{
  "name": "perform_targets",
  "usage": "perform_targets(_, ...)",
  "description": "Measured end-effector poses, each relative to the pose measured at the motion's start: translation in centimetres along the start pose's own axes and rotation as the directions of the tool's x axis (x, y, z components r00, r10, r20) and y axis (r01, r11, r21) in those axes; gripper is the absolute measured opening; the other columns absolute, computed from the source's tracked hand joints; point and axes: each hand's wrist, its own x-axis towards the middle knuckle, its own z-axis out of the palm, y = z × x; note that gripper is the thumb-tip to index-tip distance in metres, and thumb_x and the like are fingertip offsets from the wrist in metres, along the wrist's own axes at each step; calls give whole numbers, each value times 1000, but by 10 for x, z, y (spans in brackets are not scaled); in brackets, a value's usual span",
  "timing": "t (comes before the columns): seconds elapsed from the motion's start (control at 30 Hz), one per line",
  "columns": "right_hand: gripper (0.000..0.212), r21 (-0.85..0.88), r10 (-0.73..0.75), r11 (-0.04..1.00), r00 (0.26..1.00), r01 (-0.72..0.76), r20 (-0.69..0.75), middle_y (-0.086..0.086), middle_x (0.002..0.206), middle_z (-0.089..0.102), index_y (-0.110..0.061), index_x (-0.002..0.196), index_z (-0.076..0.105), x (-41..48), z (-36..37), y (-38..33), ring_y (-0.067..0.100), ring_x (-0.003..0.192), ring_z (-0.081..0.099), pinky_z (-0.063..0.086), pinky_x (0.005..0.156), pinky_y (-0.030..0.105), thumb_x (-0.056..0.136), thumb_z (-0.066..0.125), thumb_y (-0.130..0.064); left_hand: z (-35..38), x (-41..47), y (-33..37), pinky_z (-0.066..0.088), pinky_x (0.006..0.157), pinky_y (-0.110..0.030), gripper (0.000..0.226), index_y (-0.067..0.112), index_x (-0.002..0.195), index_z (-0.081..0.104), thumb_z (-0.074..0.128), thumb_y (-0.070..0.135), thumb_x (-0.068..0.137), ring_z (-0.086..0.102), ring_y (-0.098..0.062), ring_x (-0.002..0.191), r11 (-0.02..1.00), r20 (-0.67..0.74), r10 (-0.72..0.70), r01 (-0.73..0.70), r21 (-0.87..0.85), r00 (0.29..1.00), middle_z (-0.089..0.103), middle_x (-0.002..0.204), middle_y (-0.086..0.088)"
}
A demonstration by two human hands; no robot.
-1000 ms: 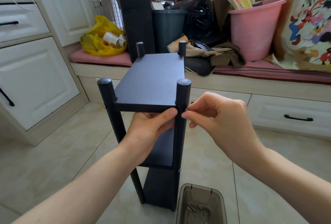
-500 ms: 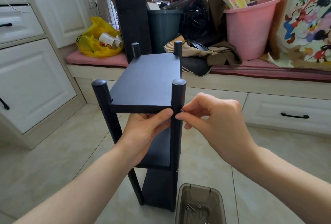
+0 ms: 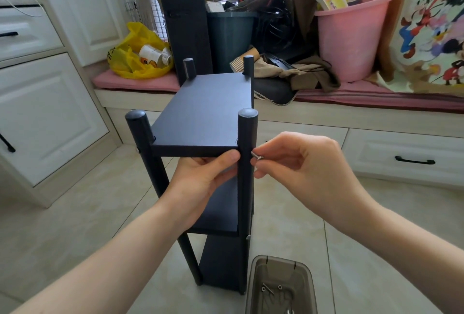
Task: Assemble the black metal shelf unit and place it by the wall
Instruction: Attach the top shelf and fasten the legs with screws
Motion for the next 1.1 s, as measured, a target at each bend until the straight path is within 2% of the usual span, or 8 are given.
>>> perform_targets(0.17,17,-56,-52,997,997,48,-63,-11,73,72,-17,85,73,-3,3,2,2,66,71,53,71,11,79,79,-1,2,0,-1,58,88,-34,39,1,119,66,65,16,84,72,-30,107,1000,2,4,-4,0,1000,74,114,-16)
perform_targets(0.53,14,-78,-83,994,994,77,-68,-9,77,73,-15,90,73,-5,4,3,1,70,72,56,75,16,82,76,-4,0,-1,1,59,85,-31,41,1,120,65,65,17,83,72,-29,107,1000,10,4,-4,1,1000,74,113,-15)
perform_targets(0.73,11,-266,-177,953,977,142,-116,-12,73,71,-15,92,73,-8,10,2,-3,70,69,53,76,14,85,75,-9,0,0,-1,58,91,-38,47,-2,123,64,67,20,82,71,-32,109,1000,8,-3,3,-1,1000,73,115,-18)
perform_targets(0.9,13,-113,-49,993,992,36,-115,-10,75,73,-16,90,69,-8,10,3,0,73,71,56,77,21,87,73,-4,0,0,0,59,89,-35,47,-3,124,63,66,20,83,72,-30,107,1000,11,-8,7,26,1000,74,114,-16)
perform_targets(1.1,13,-67,-28,998,991,20,-130,-8,74,73,-15,89,69,-9,11,4,3,72,72,56,76,21,85,74,-3,0,1,-2,59,89,-34,43,-1,120,67,67,20,82,72,-28,107,999,9,2,-2,44,1000,75,112,-15)
